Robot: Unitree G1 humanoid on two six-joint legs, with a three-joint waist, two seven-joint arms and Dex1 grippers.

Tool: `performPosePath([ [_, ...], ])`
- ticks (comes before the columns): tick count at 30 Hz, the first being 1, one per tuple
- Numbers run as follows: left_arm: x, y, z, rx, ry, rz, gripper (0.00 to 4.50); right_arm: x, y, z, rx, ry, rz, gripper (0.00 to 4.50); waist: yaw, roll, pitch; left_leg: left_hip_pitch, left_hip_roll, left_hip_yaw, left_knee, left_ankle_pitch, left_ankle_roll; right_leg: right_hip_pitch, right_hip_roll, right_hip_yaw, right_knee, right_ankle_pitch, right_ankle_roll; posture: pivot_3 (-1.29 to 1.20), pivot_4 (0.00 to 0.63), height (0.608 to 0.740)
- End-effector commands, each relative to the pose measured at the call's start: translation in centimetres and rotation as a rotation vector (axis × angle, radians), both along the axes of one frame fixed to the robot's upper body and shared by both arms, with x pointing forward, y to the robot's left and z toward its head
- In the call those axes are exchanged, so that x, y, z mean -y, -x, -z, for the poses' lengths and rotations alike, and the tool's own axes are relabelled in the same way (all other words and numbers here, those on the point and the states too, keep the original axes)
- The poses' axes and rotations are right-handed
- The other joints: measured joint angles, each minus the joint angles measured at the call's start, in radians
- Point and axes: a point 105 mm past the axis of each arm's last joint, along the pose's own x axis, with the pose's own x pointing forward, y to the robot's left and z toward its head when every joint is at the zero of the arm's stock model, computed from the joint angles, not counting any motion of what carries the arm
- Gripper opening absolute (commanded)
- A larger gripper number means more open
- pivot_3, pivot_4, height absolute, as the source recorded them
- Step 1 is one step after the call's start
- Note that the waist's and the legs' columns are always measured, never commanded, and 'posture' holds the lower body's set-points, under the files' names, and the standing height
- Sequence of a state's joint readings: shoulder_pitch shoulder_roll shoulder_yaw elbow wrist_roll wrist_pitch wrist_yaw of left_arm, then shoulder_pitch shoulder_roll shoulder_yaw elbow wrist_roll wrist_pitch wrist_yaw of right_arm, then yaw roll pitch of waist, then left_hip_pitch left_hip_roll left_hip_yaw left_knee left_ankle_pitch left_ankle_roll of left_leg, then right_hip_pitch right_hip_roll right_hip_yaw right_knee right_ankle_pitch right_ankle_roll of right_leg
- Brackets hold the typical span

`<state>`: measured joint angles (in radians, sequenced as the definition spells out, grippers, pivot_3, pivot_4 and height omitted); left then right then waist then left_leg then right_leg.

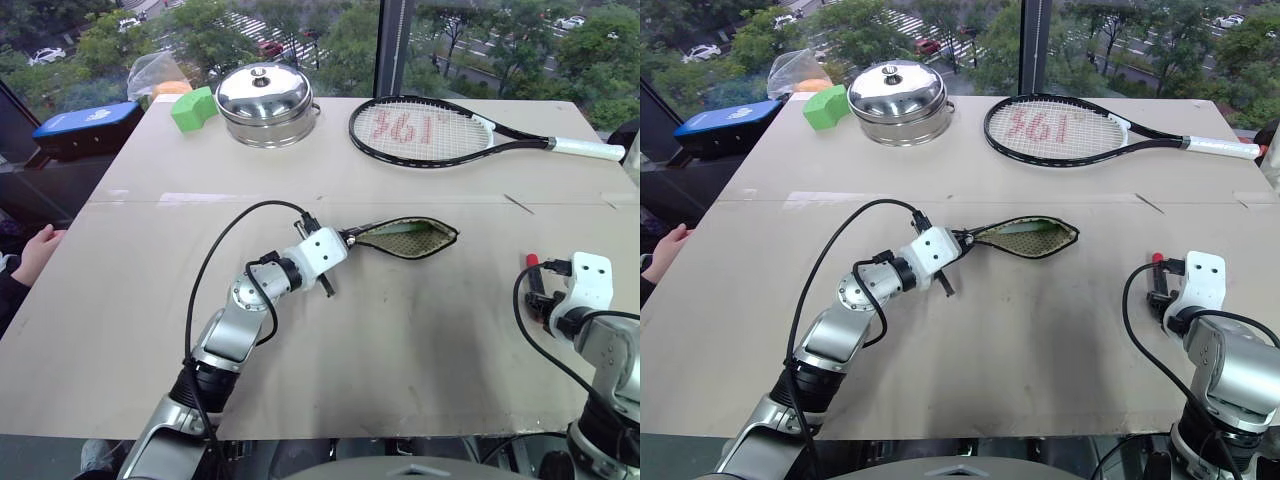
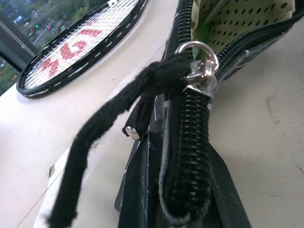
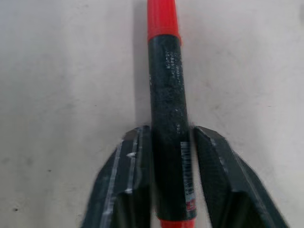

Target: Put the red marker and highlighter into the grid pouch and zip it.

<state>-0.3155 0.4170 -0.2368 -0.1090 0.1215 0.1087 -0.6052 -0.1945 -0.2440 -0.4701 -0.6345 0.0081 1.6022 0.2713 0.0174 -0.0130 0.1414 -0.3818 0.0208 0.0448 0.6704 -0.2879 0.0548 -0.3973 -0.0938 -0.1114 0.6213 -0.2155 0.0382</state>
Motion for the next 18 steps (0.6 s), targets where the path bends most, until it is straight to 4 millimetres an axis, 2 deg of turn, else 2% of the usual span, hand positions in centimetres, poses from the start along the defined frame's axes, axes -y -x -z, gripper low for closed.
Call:
performPosePath([
  [1, 0.6, 0.3, -1.7, 0.055, 0.015, 0.017, 0.00, 1.5, 1.0, 0.5, -0.045, 0.043, 0.064, 0.29, 0.001, 0.000, 0.000, 0.000, 0.000, 0.000, 0.000, 0.000, 0.000, 0.000, 0.000, 0.000, 0.000, 0.000, 0.000, 0.00, 0.150, 0.740],
  [2, 0.6, 0.3, -1.7, 0.055, 0.016, 0.018, 0.00, 1.5, 1.0, 0.2, -0.037, 0.058, 0.057, 0.23, 0.002, 0.000, 0.000, 0.000, 0.000, 0.000, 0.000, 0.000, 0.000, 0.000, 0.000, 0.000, 0.000, 0.000, 0.000, 0.00, 0.150, 0.740],
  [4, 0.6, 0.4, -1.8, 0.056, 0.017, 0.021, 0.00, 1.5, 0.4, -2.0, 0.048, 0.169, -0.020, 0.23, 0.005, 0.000, 0.000, 0.000, 0.000, 0.000, 0.000, 0.000, 0.000, 0.000, -0.001, 0.000, 0.000, 0.000, 0.000, 0.00, 0.150, 0.740],
  [6, 0.5, 0.4, -1.9, 0.055, 0.017, 0.021, 0.00, -0.5, -0.2, -4.6, 0.150, 0.264, -0.237, 0.23, 0.006, 0.004, 0.003, -0.002, -0.001, 0.000, 0.000, 0.000, 0.000, 0.000, -0.001, 0.000, -0.001, 0.000, 0.000, 0.00, 0.150, 0.740],
  [8, 0.5, 0.4, -1.9, 0.054, 0.016, 0.022, 0.00, -3.2, 0.0, -6.4, 0.183, 0.360, -0.510, 0.23, -0.003, 0.006, 0.004, -0.001, -0.002, 0.001, 0.000, 0.000, 0.000, -0.001, -0.001, 0.001, -0.002, 0.000, 0.001, 0.00, 0.150, 0.740],
  [13, 0.6, 0.0, -2.2, 0.056, 0.009, 0.019, 0.00, -7.8, 0.9, -8.5, 0.156, 0.601, -1.038, 0.23, -0.009, 0.002, 0.004, 0.001, 0.002, 0.000, -0.002, 0.000, 0.000, 0.000, 0.004, 0.002, -0.003, -0.003, 0.004, 0.00, 0.150, 0.740],
  [18, 1.1, 0.1, -2.5, 0.067, 0.007, 0.039, 0.00, -10.6, -0.3, -10.0, 0.172, 0.752, -1.297, 0.23, -0.003, -0.002, 0.006, 0.000, 0.002, 0.000, -0.001, 0.000, 0.000, -0.001, 0.003, 0.002, -0.004, -0.003, 0.004, 0.00, 0.150, 0.740],
])
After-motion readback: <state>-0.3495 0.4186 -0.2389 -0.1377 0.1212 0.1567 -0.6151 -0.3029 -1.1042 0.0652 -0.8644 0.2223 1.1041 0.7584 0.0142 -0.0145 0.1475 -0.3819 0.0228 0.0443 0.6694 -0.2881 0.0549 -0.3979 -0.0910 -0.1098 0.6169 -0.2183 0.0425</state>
